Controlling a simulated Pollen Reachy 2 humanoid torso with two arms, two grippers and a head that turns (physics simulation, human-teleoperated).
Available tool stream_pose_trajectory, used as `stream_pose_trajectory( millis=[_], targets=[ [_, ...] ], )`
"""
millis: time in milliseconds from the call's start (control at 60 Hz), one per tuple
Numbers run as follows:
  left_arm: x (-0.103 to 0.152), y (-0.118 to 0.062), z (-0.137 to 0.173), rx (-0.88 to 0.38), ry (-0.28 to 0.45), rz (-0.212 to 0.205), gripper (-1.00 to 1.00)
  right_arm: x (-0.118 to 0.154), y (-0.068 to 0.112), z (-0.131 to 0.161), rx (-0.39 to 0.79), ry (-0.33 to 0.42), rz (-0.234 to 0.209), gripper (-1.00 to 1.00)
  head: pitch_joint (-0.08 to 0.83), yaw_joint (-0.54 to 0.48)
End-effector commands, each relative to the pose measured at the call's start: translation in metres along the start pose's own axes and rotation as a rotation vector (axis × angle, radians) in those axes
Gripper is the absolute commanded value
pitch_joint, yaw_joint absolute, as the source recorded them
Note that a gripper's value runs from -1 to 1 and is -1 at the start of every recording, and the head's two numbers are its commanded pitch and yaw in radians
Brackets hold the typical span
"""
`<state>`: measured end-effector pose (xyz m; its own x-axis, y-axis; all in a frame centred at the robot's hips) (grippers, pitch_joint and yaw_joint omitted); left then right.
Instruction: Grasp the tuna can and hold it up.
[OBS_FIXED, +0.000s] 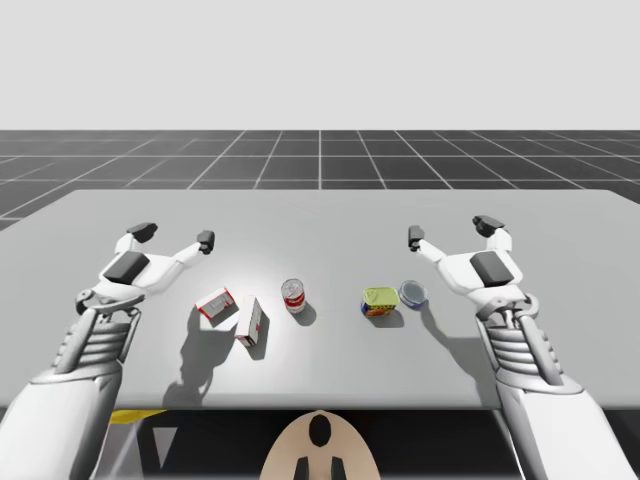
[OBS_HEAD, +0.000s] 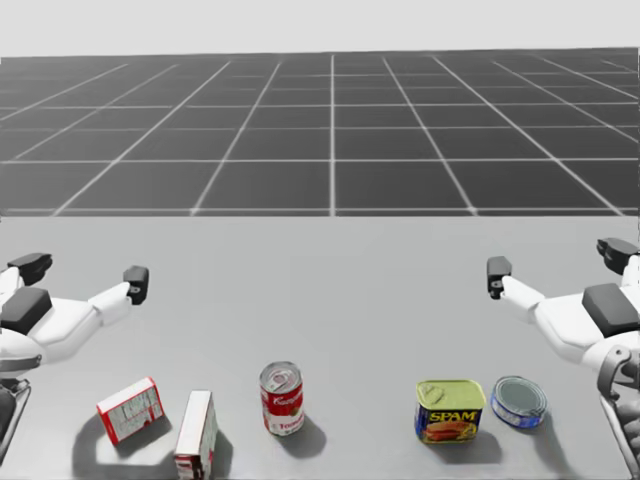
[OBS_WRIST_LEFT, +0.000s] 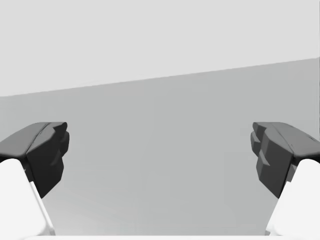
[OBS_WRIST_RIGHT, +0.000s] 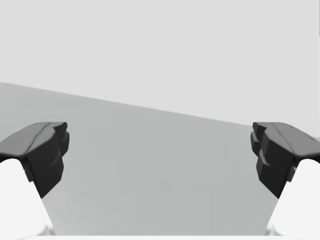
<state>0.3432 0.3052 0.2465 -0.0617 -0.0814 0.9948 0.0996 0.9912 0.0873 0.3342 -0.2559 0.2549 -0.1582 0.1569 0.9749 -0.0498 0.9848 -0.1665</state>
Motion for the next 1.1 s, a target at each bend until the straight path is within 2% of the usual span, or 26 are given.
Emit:
stream_pose_trajectory(
  millis=[17,200,450,617,867,900,917,967,1000,1033,1067,1100],
  targets=[
    [0.002,-0.001,0.002,-0.004,-0.01,-0.002,-1.0,-0.001,0.001,-0.001,-0.001,0.005,0.014,-1.0,0.441,0.03],
    [0.004,-0.001,0.003,-0.009,-0.02,0.0,-1.0,-0.001,0.001,-0.001,-0.001,0.006,0.02,-1.0,0.534,-0.02],
    [0.007,-0.003,0.005,-0.016,-0.03,-0.004,-1.0,-0.002,0.002,-0.001,0.002,0.008,0.023,-1.0,0.627,-0.23],
    [0.007,-0.004,0.005,-0.019,-0.034,-0.003,-1.0,-0.002,0.003,-0.001,0.005,0.009,0.022,-1.0,0.678,-0.33],
    [0.008,-0.005,0.005,-0.017,-0.039,-0.007,-1.0,0.0,0.003,0.001,0.031,0.023,0.021,-1.0,0.698,-0.37],
    [0.008,-0.005,0.005,-0.017,-0.039,-0.008,-1.0,0.002,0.003,0.003,0.044,0.029,0.011,-1.0,0.695,-0.37],
    [0.008,-0.004,0.005,-0.016,-0.039,-0.008,-1.0,0.004,0.003,0.004,0.057,0.038,-0.016,-1.0,0.692,-0.36],
    [0.008,-0.004,0.005,-0.015,-0.039,-0.005,-1.0,0.007,0.002,0.008,0.065,0.056,-0.042,-1.0,0.691,-0.36],
    [0.007,-0.005,0.006,-0.014,-0.034,-0.001,-1.0,0.009,0.0,0.014,0.102,0.076,-0.088,-1.0,0.689,-0.36],
    [0.007,-0.005,0.005,-0.014,-0.032,0.001,-1.0,0.011,0.0,0.017,0.116,0.079,-0.091,-1.0,0.689,-0.36],
    [0.006,-0.005,0.005,-0.014,-0.028,0.0,-1.0,0.011,0.0,0.022,0.134,0.077,-0.059,-1.0,0.689,-0.36],
    [0.006,-0.006,0.005,-0.014,-0.026,0.0,-1.0,0.011,0.001,0.024,0.144,0.109,-0.076,-1.0,0.689,-0.35]
  ],
)
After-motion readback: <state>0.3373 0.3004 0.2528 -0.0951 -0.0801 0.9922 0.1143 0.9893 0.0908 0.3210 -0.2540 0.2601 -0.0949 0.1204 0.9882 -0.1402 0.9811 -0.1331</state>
